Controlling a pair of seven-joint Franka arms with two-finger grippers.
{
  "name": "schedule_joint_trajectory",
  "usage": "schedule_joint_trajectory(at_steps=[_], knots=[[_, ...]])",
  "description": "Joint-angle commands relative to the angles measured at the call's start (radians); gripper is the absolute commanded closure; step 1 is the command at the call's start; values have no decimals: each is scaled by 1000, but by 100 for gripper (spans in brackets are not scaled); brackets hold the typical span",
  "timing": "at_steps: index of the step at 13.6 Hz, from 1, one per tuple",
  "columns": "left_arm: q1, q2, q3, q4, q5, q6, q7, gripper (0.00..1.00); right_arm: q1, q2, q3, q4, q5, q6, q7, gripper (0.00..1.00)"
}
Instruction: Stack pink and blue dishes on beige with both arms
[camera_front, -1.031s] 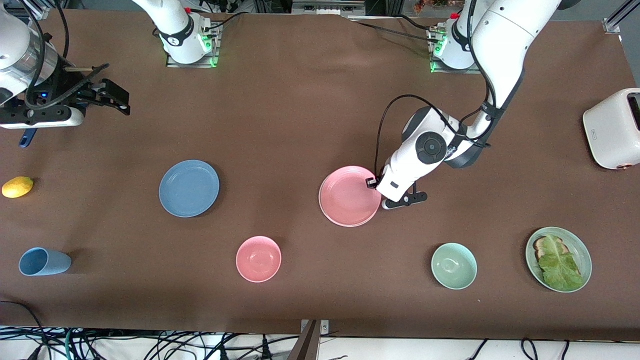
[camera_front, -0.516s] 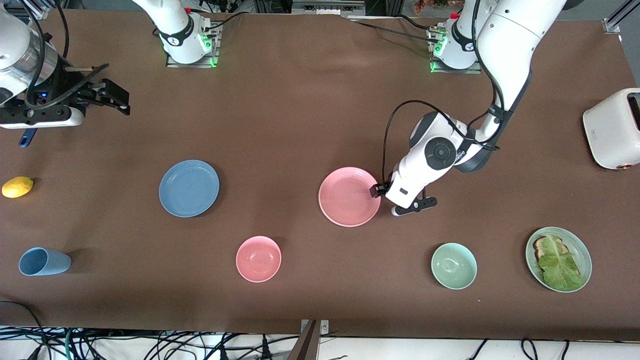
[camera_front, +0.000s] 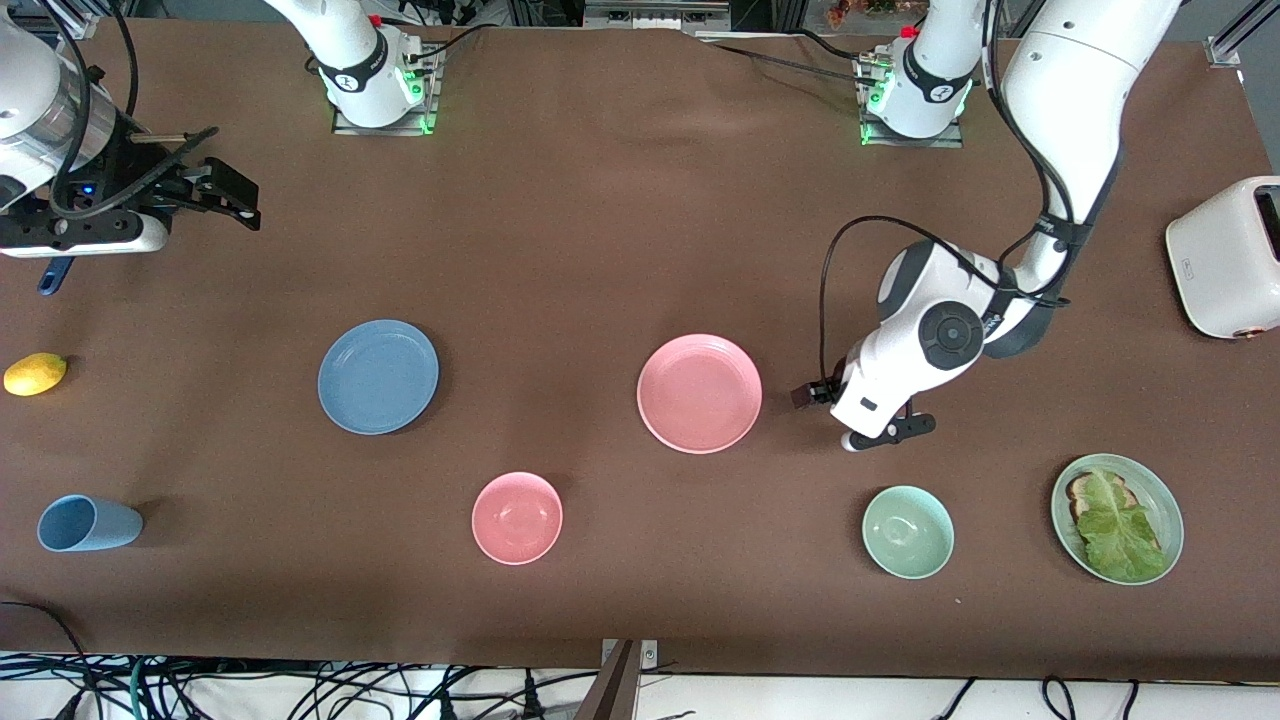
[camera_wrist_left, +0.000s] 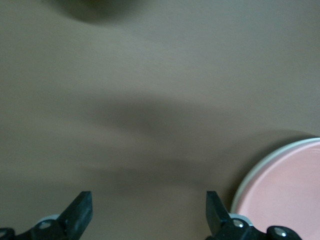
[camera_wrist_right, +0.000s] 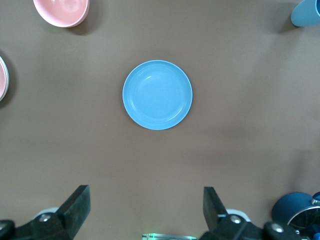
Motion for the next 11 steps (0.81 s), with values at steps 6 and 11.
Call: schedule_joint_trajectory(at_steps=[6, 11], knots=[[230, -122, -15, -1, 16, -250, 356, 0, -3, -10, 1, 8, 17, -11, 13, 0], [332, -200, -17, 4, 13, -356, 478, 0, -3, -10, 0, 8, 16, -9, 11, 0]])
